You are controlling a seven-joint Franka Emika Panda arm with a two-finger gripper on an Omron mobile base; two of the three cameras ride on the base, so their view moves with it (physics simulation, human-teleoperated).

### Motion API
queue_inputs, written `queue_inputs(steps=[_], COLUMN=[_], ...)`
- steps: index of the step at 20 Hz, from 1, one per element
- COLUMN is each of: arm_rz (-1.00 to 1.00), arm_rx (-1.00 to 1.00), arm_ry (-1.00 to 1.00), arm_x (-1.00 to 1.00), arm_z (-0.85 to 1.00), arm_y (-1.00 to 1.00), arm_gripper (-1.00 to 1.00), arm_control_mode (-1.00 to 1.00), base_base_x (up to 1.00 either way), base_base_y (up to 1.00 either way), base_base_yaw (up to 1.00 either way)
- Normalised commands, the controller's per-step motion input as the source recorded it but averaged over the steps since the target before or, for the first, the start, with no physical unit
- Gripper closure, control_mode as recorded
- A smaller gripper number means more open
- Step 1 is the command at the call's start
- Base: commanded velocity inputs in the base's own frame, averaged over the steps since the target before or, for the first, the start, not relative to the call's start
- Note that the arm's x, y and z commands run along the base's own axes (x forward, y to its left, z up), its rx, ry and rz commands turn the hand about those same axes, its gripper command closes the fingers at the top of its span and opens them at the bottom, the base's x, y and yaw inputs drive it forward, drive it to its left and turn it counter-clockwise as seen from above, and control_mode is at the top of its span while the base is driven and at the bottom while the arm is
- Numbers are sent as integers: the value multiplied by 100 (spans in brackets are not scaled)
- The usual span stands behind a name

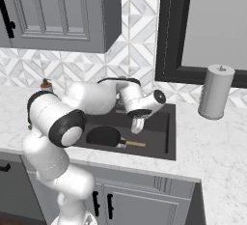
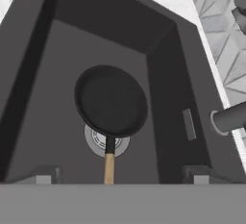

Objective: Pick the pan and sponge and place them into the sink. Then turn on the water.

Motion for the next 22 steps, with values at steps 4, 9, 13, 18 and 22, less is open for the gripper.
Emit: queue_inputs(steps=[4, 9, 13, 18, 22], arm_rz=[0, -5, -43, -55, -49], arm_rx=[-1, 0, 19, 18, 19], arm_ry=[-11, -1, 3, 2, -1], arm_x=[-40, -61, -69, -54, -36], arm_z=[74, 38, 37, 42, 46], arm_y=[60, 71, 45, 86, 100], arm_gripper=[-100, -100, -100, -100, -100], arm_control_mode=[-100, -100, -100, -100, -100], base_base_x=[0, 0, 0, 0, 0], base_base_y=[0, 0, 0, 0, 0], base_base_yaw=[0, 0, 0, 0, 0])
